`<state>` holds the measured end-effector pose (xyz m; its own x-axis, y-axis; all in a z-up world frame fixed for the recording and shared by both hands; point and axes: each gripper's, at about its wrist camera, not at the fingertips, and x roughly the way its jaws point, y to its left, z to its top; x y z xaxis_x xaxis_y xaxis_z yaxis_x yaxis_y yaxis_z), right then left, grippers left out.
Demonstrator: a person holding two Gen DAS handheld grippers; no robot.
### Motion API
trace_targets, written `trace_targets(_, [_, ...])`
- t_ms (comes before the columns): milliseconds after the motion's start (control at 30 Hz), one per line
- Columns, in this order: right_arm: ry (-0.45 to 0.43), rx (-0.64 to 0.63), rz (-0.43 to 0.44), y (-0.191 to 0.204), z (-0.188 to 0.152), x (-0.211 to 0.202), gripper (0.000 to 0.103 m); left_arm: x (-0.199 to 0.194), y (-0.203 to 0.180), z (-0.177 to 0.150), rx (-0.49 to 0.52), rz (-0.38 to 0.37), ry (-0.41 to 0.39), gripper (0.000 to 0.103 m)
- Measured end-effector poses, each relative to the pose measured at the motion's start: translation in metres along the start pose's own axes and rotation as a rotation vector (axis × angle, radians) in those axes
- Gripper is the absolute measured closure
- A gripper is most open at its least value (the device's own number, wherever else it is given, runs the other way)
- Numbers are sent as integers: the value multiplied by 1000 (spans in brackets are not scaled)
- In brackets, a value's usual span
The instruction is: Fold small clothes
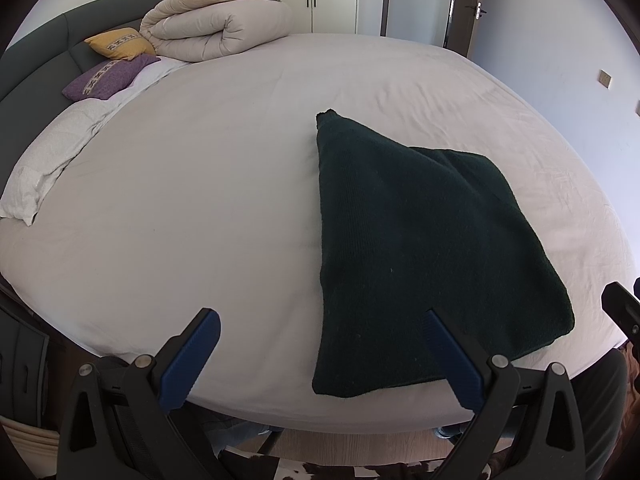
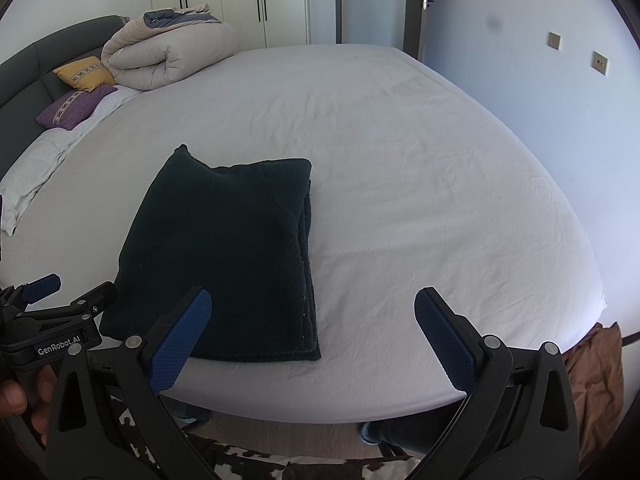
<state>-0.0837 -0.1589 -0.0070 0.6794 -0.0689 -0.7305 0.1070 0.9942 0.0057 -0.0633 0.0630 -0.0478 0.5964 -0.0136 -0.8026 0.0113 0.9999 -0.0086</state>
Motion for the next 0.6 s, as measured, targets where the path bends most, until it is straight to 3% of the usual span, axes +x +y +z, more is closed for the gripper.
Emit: trace_targets(600, [4,1,2,2,-3,3,0,2,3,-3,6,-5,8,0])
